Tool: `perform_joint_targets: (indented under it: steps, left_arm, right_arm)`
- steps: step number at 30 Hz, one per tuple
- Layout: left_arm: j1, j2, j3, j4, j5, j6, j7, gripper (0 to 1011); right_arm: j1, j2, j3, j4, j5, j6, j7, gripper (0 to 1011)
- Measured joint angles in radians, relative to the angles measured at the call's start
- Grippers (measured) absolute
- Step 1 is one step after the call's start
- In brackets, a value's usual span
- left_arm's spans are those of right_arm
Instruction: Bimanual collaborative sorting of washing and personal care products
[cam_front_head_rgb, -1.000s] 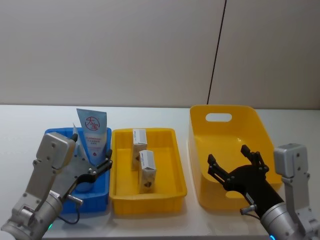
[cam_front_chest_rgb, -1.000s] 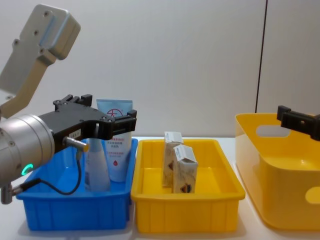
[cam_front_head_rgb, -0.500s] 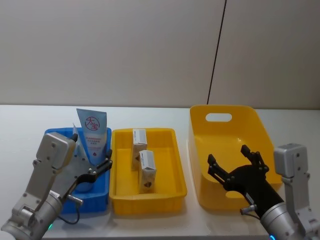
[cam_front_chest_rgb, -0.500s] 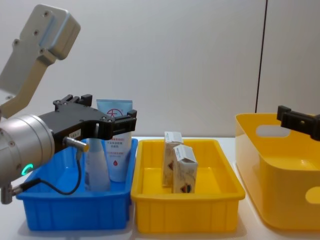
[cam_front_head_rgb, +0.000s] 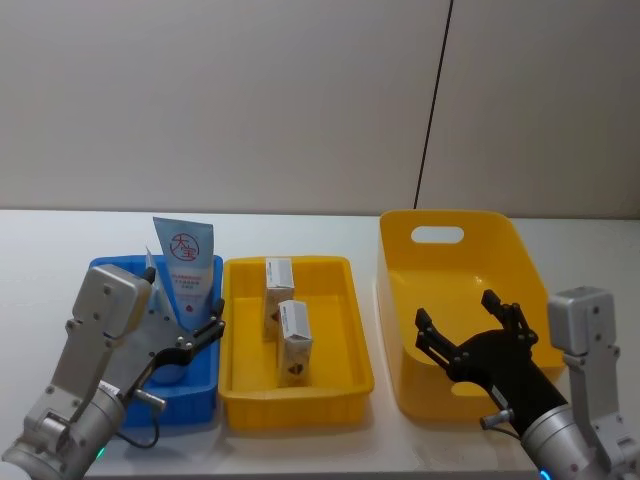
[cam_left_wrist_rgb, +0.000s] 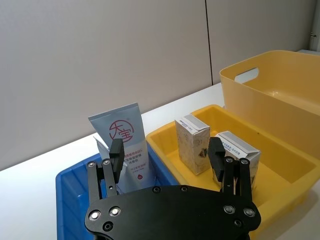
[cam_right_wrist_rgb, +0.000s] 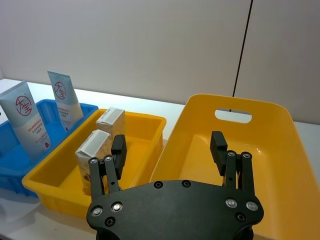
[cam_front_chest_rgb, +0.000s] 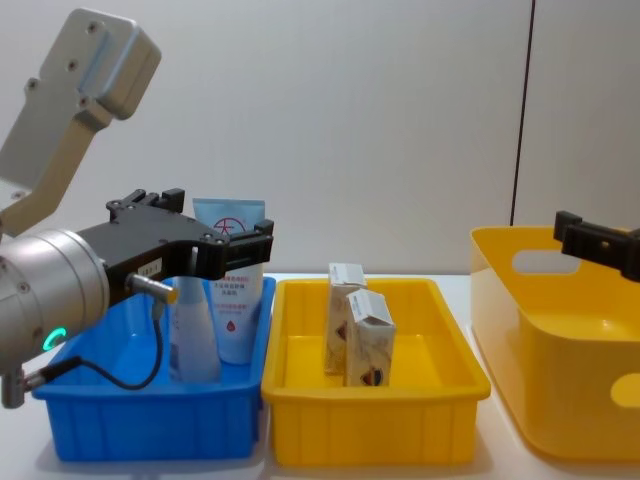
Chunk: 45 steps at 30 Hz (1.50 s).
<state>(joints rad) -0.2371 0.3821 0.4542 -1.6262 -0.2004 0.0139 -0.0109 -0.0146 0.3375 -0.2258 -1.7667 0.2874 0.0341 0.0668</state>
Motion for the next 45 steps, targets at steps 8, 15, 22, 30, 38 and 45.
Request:
perform_joint_targets:
  steps: [8, 15, 22, 30, 38, 45]
  left_arm:
    - [0.000, 0.000, 0.000, 0.000, 0.000, 0.000, 0.000, 1002]
    - [0.000, 0.000, 0.000, 0.000, 0.000, 0.000, 0.000, 1002]
    - [0.000, 0.000, 0.000, 0.000, 0.000, 0.000, 0.000, 1001]
    - [0.000, 0.000, 0.000, 0.000, 0.000, 0.000, 0.000, 1002]
    - [0.000, 0.000, 0.000, 0.000, 0.000, 0.000, 0.000, 1001]
    - [0.000, 0.000, 0.000, 0.000, 0.000, 0.000, 0.000, 1001]
  right_arm:
    - [0.000, 0.000, 0.000, 0.000, 0.000, 0.000, 0.000, 1003]
    - [0.000, 0.000, 0.000, 0.000, 0.000, 0.000, 0.000, 1003]
    - [0.000, 0.000, 0.000, 0.000, 0.000, 0.000, 0.000, 1003]
    - [0.000, 0.000, 0.000, 0.000, 0.000, 0.000, 0.000, 1003]
    - [0.021, -0.008, -0.004, 0.004, 0.010, 0.037, 0.013, 1003]
    - [0.061, -0.028, -0.015, -0.002, 0.039, 0.133, 0.024, 1003]
